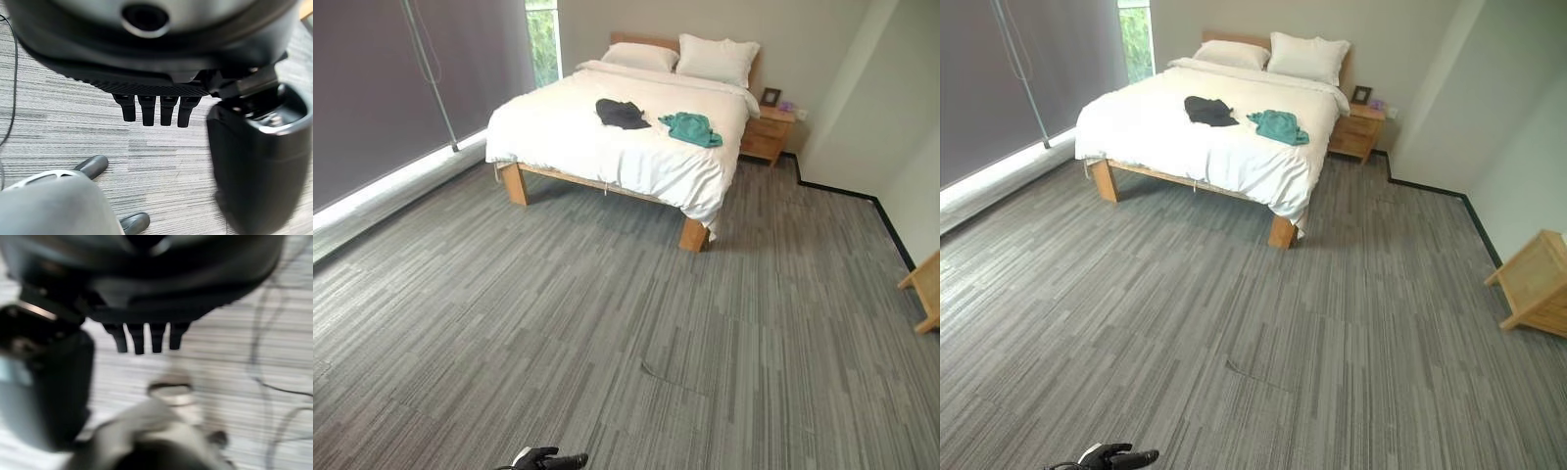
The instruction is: Pick up bed clothes into laundry basket.
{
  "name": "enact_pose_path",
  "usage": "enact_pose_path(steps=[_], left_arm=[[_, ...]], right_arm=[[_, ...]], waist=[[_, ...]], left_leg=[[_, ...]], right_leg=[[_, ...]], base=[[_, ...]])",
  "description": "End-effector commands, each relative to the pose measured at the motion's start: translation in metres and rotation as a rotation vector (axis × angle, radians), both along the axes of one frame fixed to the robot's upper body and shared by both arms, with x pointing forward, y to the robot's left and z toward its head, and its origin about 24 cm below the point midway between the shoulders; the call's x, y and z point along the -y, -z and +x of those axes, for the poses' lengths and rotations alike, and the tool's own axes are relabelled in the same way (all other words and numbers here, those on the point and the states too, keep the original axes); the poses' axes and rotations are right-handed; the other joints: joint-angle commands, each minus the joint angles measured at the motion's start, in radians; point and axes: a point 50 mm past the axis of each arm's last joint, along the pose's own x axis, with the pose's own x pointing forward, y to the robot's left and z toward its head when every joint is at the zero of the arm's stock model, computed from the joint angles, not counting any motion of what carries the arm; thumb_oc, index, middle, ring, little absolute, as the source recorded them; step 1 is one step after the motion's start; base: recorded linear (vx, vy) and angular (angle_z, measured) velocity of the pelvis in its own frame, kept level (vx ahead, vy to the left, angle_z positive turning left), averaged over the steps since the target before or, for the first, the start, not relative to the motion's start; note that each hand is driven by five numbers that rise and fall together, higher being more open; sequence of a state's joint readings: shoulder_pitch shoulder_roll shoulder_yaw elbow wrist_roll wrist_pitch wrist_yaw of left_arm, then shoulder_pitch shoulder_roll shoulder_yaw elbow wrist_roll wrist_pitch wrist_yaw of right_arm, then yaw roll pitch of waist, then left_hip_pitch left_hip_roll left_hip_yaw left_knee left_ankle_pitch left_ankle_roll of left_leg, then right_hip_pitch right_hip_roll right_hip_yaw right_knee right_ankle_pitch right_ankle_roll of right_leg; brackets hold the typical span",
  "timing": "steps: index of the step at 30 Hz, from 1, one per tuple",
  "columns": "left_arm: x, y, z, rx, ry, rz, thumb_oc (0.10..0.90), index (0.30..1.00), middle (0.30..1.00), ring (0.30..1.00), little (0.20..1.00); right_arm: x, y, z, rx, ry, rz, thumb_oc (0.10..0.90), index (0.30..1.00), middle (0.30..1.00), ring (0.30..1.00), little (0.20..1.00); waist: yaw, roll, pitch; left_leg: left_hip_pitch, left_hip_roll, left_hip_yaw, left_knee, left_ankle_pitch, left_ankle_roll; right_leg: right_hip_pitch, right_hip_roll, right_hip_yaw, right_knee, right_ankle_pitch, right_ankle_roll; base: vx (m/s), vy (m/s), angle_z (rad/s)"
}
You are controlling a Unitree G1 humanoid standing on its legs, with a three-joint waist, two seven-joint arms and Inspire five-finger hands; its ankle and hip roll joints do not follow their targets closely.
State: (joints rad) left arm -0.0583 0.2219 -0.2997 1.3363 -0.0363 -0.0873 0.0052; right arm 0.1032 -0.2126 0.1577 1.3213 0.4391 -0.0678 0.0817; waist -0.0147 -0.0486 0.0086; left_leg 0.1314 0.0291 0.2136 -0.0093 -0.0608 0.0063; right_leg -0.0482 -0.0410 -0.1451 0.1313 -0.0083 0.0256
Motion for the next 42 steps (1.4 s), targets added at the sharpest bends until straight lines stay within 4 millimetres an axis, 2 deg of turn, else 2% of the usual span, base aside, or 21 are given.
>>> enact_pose_path(steps=[1, 6, 7, 8, 10, 11, 12, 13, 14, 15, 16, 17, 18, 20, 21, 22, 24, 26, 29, 35, 42], left_arm=[[0.006, -0.001, 0.010, 0.045, -0.005, -0.023, 0.800, 0.900, 0.900, 0.900, 0.900], [0.006, -0.001, 0.009, 0.049, -0.018, -0.024, 0.800, 0.900, 0.900, 0.900, 0.900], [0.002, -0.003, 0.014, 0.070, -0.067, -0.018, 0.800, 0.900, 0.900, 0.900, 0.900], [0.002, -0.003, 0.014, 0.070, -0.067, -0.018, 0.800, 0.900, 0.900, 0.900, 0.900], [-0.004, -0.011, 0.035, 0.162, -0.135, -0.016, 0.800, 0.900, 0.900, 0.900, 0.900], [-0.007, -0.019, 0.053, 0.239, -0.161, -0.022, 0.800, 0.900, 0.900, 0.900, 0.900], [-0.010, -0.036, 0.084, 0.376, -0.197, -0.047, 0.800, 0.900, 0.900, 0.900, 0.900], [-0.010, -0.036, 0.084, 0.375, -0.197, -0.047, 0.800, 0.900, 0.900, 0.900, 0.900], [-0.013, -0.063, 0.120, 0.562, -0.224, -0.077, 0.800, 0.900, 0.900, 0.900, 0.900], [-0.013, -0.063, 0.120, 0.561, -0.224, -0.077, 0.800, 0.900, 0.900, 0.900, 0.900], [-0.012, -0.076, 0.134, 0.641, -0.237, -0.098, 0.800, 0.900, 0.900, 0.900, 0.900], [-0.007, -0.099, 0.154, 0.772, -0.257, -0.146, 0.800, 0.900, 0.900, 0.900, 0.900], [-0.007, -0.099, 0.153, 0.770, -0.257, -0.146, 0.800, 0.900, 0.900, 0.900, 0.900], [0.001, -0.125, 0.167, 0.912, -0.259, -0.217, 0.800, 0.900, 0.900, 0.900, 0.900], [0.006, -0.139, 0.170, 0.983, -0.199, -0.210, 0.800, 0.900, 0.900, 0.900, 0.900], [0.008, -0.143, 0.170, 1.006, -0.189, -0.214, 0.800, 0.900, 0.900, 0.900, 0.900], [0.010, -0.143, 0.168, 1.007, -0.194, -0.223, 0.800, 0.900, 0.900, 0.900, 0.900], [0.013, -0.140, 0.164, 0.994, -0.211, -0.252, 0.800, 0.900, 0.900, 0.900, 0.900], [0.009, -0.136, 0.158, 0.977, -0.226, -0.239, 0.800, 0.900, 0.900, 0.900, 0.900], [-0.001, -0.133, 0.147, 0.972, -0.257, -0.220, 0.800, 0.900, 0.900, 0.900, 0.900], [-0.002, -0.130, 0.142, 0.966, -0.306, -0.230, 0.800, 0.900, 0.900, 0.900, 0.900]], right_arm=[[-0.003, -0.003, 0.032, 0.105, -0.008, 0.014, 0.800, 0.900, 0.900, 0.900, 0.900], [-0.005, -0.001, 0.021, 0.060, 0.000, 0.015, 0.800, 0.900, 0.900, 0.900, 0.900], [0.001, -0.002, 0.025, 0.094, 0.113, 0.015, 0.800, 0.900, 0.900, 0.900, 0.900], [0.001, -0.002, 0.025, 0.094, 0.114, 0.015, 0.800, 0.900, 0.900, 0.900, 0.900], [0.015, -0.009, 0.040, 0.178, 0.207, -0.014, 0.800, 0.900, 0.900, 0.900, 0.900], [0.023, -0.014, 0.052, 0.242, 0.251, -0.026, 0.800, 0.900, 0.900, 0.900, 0.900], [0.036, -0.028, 0.080, 0.379, 0.262, -0.062, 0.800, 0.900, 0.900, 0.900, 0.900], [0.035, -0.028, 0.080, 0.378, 0.262, -0.063, 0.800, 0.900, 0.900, 0.900, 0.900], [0.045, -0.051, 0.115, 0.558, 0.235, -0.080, 0.800, 0.900, 0.900, 0.900, 0.900], [0.045, -0.051, 0.115, 0.557, 0.235, -0.080, 0.800, 0.900, 0.900, 0.900, 0.900], [0.048, -0.063, 0.129, 0.628, 0.203, -0.102, 0.800, 0.900, 0.900, 0.900, 0.900], [0.048, -0.087, 0.154, 0.764, 0.134, -0.125, 0.800, 0.900, 0.900, 0.900, 0.900], [0.047, -0.087, 0.154, 0.763, 0.134, -0.125, 0.800, 0.900, 0.900, 0.900, 0.900], [0.046, -0.114, 0.171, 0.890, 0.053, -0.165, 0.800, 0.900, 0.900, 0.900, 0.900], [0.042, -0.132, 0.179, 0.974, -0.016, -0.200, 0.800, 0.900, 0.900, 0.900, 0.900], [0.039, -0.137, 0.182, 1.002, -0.040, -0.204, 0.800, 0.900, 0.900, 0.900, 0.900], [0.038, -0.137, 0.181, 1.001, -0.047, -0.206, 0.800, 0.900, 0.900, 0.900, 0.900], [0.032, -0.140, 0.183, 1.004, -0.127, -0.229, 0.800, 0.900, 0.900, 0.900, 0.900], [0.028, -0.139, 0.179, 1.008, -0.108, -0.218, 0.800, 0.900, 0.900, 0.900, 0.900], [0.032, -0.141, 0.169, 1.007, -0.135, -0.259, 0.800, 0.900, 0.900, 0.900, 0.900], [0.034, -0.142, 0.163, 1.016, -0.101, -0.258, 0.800, 0.900, 0.900, 0.900, 0.900]], waist=[[0.004, -0.015, 0.019], [0.008, -0.011, 0.017], [0.004, -0.009, 0.014], [0.004, -0.009, 0.015], [-0.004, -0.005, 0.014], [-0.008, -0.003, 0.014], [-0.015, 0.000, 0.016], [-0.015, 0.000, 0.017], [-0.020, 0.001, 0.020], [-0.020, 0.001, 0.020], [-0.021, 0.002, 0.021], [-0.022, 0.003, 0.025], [-0.022, 0.003, 0.025], [-0.022, 0.002, 0.030], [-0.021, 0.001, 0.033], [-0.020, 0.001, 0.035], [-0.019, 0.001, 0.037], [-0.019, 0.001, 0.045], [-0.022, 0.003, 0.052], [-0.027, 0.007, 0.061], [-0.035, 0.011, 0.058]], left_leg=[[-0.031, 0.007, -0.034, -0.078, 0.088, -0.056], [-0.030, 0.004, -0.038, -0.078, 0.085, -0.056], [-0.026, 0.004, -0.035, -0.078, 0.083, -0.057], [-0.026, 0.004, -0.035, -0.078, 0.083, -0.057], [-0.021, 0.004, -0.030, -0.078, 0.081, -0.060], [-0.020, 0.005, -0.028, -0.078, 0.081, -0.061], [-0.020, 0.006, -0.025, -0.078, 0.083, -0.063], [-0.019, 0.006, -0.025, -0.078, 0.083, -0.063], [-0.021, 0.008, -0.021, -0.078, 0.087, -0.065], [-0.020, 0.008, -0.021, -0.078, 0.086, -0.065], [-0.021, 0.009, -0.020, -0.078, 0.088, -0.065], [-0.024, 0.010, -0.018, -0.078, 0.091, -0.065], [-0.023, 0.010, -0.018, -0.078, 0.091, -0.065], [-0.026, 0.011, -0.019, -0.078, 0.093, -0.063], [-0.026, 0.011, -0.019, -0.078, 0.092, -0.062], [-0.026, 0.011, -0.019, -0.078, 0.092, -0.061], [-0.026, 0.011, -0.019, -0.078, 0.090, -0.060], [-0.025, 0.012, -0.015, -0.078, 0.088, -0.058], [-0.025, 0.013, -0.010, -0.078, 0.087, -0.058], [-0.025, 0.012, -0.004, -0.078, 0.084, -0.057], [-0.018, 0.010, 0.003, -0.078, 0.076, -0.057]], right_leg=[[0.151, -0.057, 0.029, -0.145, 0.014, 0.107], [0.157, -0.066, 0.016, -0.147, 0.013, 0.110], [0.161, -0.069, 0.018, -0.150, 0.015, 0.111], [0.162, -0.069, 0.018, -0.151, 0.015, 0.111], [0.164, -0.070, 0.019, -0.151, 0.015, 0.113], [0.163, -0.071, 0.021, -0.151, 0.016, 0.114], [0.160, -0.070, 0.024, -0.151, 0.019, 0.117], [0.161, -0.070, 0.024, -0.150, 0.019, 0.117], [0.157, -0.070, 0.026, -0.152, 0.024, 0.120], [0.158, -0.070, 0.026, -0.152, 0.024, 0.120], [0.156, -0.070, 0.026, -0.152, 0.026, 0.121], [0.150, -0.071, 0.027, -0.151, 0.029, 0.122], [0.151, -0.071, 0.027, -0.150, 0.029, 0.122], [0.148, -0.072, 0.028, -0.148, 0.031, 0.123], [0.147, -0.073, 0.027, -0.147, 0.031, 0.123], [0.147, -0.075, 0.027, -0.148, 0.030, 0.123], [0.147, -0.076, 0.027, -0.147, 0.030, 0.124], [0.144, -0.078, 0.026, -0.141, 0.028, 0.125], [0.139, -0.080, 0.029, -0.137, 0.028, 0.125], [0.133, -0.082, 0.033, -0.134, 0.026, 0.126], [0.141, -0.084, 0.033, -0.140, 0.023, 0.127]], base=[[0.01, 0.027, 0.13], [0.02, 0.031, 0.16], [0.03, 0.020, 0.12], [0.04, 0.034, 0.05], [0.01, 0.015, -0.01], [0.00, 0.031, -0.02], [0.00, 0.025, -0.03], [-0.01, 0.028, -0.05], [-0.01, 0.013, -0.06], [-0.02, 0.018, -0.10], [-0.02, 0.010, -0.12], [-0.02, 0.010, -0.12], [-0.02, 0.007, -0.09], [0.00, 0.003, -0.06], [0.02, 0.001, -0.05], [0.00, 0.000, 0.00], [0.00, 0.000, 0.00], [0.01, 0.001, -0.04], [0.04, 0.001, -0.03], [0.01, 0.001, 0.00], [0.05, 0.004, -0.03]])
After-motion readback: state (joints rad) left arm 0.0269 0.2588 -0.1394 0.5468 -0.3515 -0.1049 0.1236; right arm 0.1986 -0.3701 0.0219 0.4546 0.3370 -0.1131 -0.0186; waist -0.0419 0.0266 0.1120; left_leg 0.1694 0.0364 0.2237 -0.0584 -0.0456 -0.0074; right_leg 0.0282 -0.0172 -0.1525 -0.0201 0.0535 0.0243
